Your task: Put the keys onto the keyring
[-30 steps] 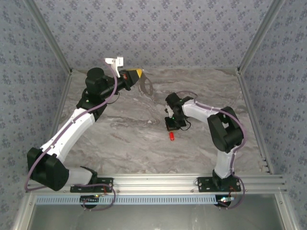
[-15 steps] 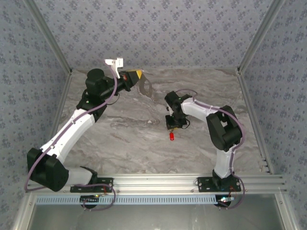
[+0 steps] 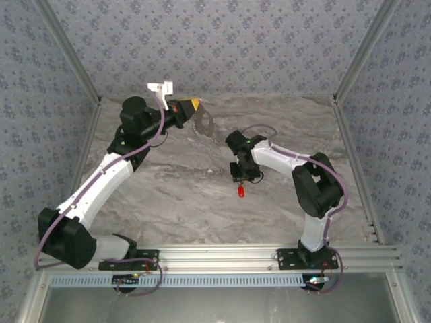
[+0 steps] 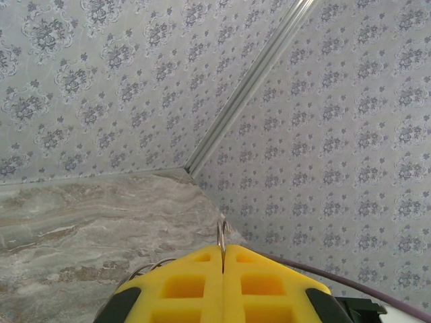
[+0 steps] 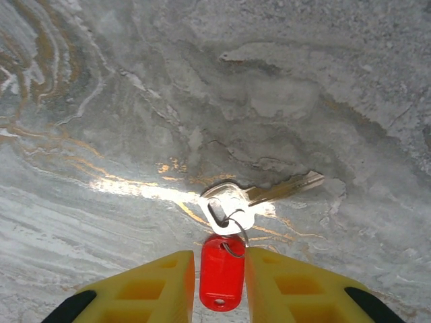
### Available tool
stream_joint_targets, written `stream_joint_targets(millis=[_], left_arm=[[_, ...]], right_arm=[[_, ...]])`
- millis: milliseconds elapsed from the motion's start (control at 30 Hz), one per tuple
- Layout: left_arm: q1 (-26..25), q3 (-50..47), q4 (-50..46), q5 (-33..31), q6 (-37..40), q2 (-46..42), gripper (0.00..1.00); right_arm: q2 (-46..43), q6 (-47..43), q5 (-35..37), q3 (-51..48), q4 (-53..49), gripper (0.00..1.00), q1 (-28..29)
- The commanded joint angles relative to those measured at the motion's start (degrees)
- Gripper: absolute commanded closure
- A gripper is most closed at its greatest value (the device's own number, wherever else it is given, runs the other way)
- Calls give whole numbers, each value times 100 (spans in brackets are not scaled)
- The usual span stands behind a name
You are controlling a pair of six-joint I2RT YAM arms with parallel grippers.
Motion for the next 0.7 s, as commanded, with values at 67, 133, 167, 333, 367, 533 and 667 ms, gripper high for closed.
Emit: stream_joint_targets(millis=[67,133,167,333,367,533,667], left_arm=[[-16,89,382,13,38,-142,100],[-19,111,380,16,48,-132,100],[-14,120,372,23,51,-138,100],[-13,163,331,33,67,-111,100],[-12,172,336,34,67,-100,100],[-14,190,331,33,59,-82,100],[-11,208,333,32,58,-56,100]], right_arm=[[-47,325,63,-147,-146,72,-61],[-45,389,-25,-234,-68,72,-102],[-46,420,-76,-284,-11,72,-124],[-64,549,-232,-464,198,72,-234],[-64,556,-261,-494,242,72,-247],[-72,590,-418,-518,400,73,-321],[-73,612,-545,-518,518,73,-351]])
